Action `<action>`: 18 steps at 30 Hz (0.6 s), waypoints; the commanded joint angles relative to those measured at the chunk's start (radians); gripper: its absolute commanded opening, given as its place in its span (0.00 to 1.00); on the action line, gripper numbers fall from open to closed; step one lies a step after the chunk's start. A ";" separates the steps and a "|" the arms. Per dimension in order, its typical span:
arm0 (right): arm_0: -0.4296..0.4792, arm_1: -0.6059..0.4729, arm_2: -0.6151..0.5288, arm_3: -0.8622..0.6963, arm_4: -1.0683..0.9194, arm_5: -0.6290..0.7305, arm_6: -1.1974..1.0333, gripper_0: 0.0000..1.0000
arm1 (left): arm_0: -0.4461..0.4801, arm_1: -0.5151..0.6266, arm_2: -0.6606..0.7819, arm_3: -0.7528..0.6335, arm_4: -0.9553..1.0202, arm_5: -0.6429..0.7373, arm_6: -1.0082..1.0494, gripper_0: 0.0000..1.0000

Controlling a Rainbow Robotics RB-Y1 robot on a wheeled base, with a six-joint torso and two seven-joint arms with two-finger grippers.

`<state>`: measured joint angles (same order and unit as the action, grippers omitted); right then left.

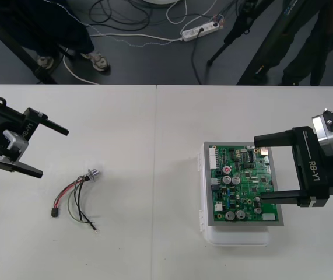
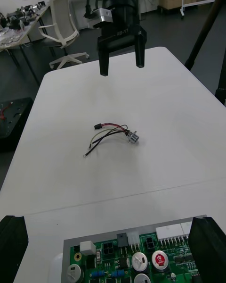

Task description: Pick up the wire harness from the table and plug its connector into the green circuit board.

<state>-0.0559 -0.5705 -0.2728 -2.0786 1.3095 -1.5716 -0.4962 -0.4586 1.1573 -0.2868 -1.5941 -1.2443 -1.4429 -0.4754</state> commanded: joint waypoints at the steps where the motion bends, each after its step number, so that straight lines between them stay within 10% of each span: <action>1: -0.035 0.027 -0.017 0.063 -0.064 0.001 -0.013 1.00 | -0.065 0.048 0.021 -0.015 -0.044 -0.042 -0.204 1.00; 18: -0.088 0.159 -0.013 0.094 -0.056 0.001 0.119 1.00 | -0.322 0.059 -0.342 -0.012 -0.060 -0.005 -0.465 1.00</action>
<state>-0.1076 -0.4713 -0.2728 -1.9772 1.2475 -1.5716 -0.4306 -0.6774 1.1655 -0.5572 -1.5953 -1.2936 -1.4437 -0.7997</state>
